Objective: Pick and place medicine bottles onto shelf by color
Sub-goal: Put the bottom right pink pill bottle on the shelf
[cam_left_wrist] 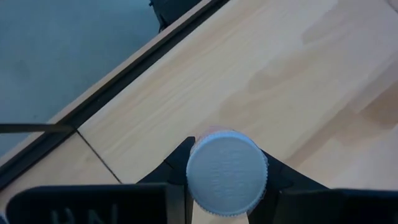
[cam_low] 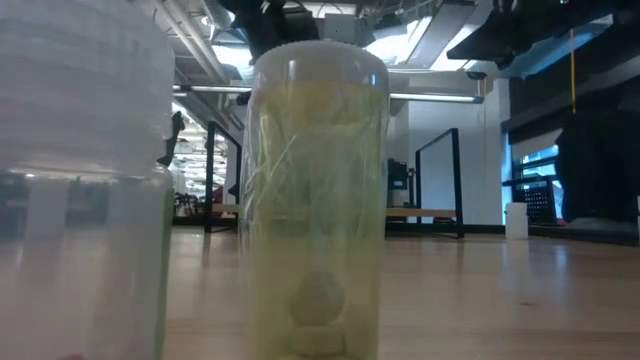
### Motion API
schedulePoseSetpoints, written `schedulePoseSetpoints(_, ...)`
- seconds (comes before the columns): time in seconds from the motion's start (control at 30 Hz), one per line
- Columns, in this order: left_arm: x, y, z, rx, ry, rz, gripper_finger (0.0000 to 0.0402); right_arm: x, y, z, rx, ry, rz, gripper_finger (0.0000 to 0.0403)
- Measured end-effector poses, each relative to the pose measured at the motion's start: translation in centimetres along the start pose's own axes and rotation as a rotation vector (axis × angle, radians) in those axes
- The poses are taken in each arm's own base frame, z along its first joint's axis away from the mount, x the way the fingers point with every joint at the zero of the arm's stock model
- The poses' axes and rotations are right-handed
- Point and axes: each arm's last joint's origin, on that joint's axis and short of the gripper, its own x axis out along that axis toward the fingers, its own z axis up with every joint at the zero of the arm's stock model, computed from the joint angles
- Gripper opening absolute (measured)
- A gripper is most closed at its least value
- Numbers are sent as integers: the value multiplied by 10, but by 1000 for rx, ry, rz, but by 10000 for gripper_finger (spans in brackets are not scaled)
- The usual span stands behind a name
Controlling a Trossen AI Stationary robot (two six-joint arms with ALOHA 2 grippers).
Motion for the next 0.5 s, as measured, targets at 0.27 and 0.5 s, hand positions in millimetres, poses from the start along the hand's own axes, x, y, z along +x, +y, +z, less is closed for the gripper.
schedulePoseSetpoints(0.27,13,10,-1,-30,3,14,82,0,0,0,-1,3,0,6)
schedulePoseSetpoints(0.5,15,8,3,82,-36,2,82,0,0,0,-1,3,0,6)
